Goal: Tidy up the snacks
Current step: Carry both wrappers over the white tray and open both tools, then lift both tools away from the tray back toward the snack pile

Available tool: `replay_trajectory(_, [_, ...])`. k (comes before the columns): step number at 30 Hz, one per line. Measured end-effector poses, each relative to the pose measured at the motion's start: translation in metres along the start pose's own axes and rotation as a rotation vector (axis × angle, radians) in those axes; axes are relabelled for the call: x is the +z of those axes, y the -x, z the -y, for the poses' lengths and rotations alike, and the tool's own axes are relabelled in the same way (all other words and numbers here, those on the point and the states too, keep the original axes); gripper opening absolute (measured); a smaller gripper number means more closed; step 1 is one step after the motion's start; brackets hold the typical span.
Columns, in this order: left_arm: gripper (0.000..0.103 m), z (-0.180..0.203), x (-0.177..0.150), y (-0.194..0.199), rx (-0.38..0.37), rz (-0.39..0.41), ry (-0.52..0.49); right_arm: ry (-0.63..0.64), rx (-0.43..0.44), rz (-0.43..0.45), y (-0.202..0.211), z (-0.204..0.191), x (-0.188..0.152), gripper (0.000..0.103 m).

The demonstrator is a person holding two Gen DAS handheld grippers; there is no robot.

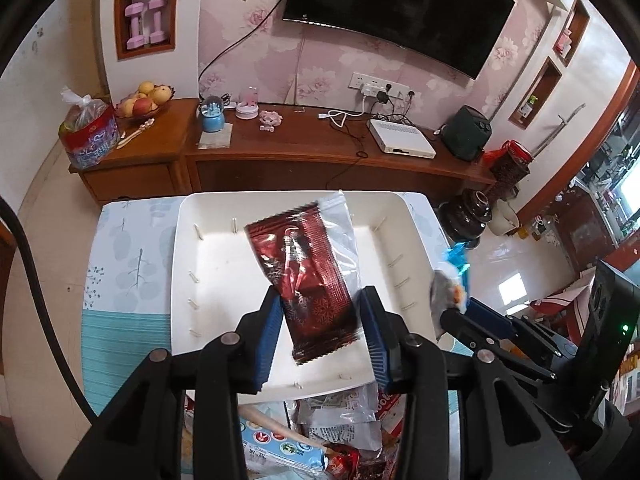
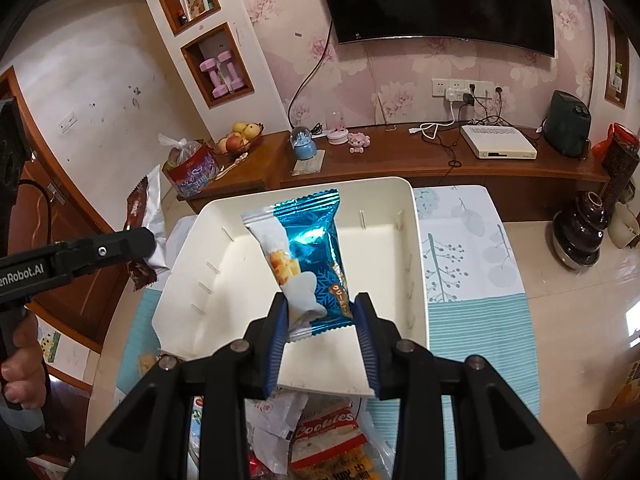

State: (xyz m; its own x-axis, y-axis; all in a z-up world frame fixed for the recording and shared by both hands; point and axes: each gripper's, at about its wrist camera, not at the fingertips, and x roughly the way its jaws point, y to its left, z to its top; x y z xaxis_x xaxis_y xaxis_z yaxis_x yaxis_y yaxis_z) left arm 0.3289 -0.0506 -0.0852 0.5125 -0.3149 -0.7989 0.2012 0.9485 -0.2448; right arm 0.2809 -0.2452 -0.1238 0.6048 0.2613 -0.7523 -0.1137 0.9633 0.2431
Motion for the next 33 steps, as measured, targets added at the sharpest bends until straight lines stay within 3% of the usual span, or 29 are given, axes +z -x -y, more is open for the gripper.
replay_trajectory(4, [0.049,-0.004,0.001,0.004,-0.024,0.006,0.0,-0.013,-0.024,-0.003,0.003,0.0,-0.001,0.034])
replay_trajectory(13, [0.051,-0.005,-0.017,0.027,-0.031,0.007,0.013,0.018,-0.05,-0.019,0.029,-0.013,-0.013,0.037])
replay_trajectory(19, [0.054,-0.003,-0.044,0.058,0.012,0.039,0.056,0.027,-0.035,-0.034,0.048,-0.012,-0.035,0.046])
replay_trajectory(33, [0.058,0.014,-0.133,0.13,0.165,0.094,0.197,0.016,0.042,-0.086,0.099,0.009,-0.081,0.051])
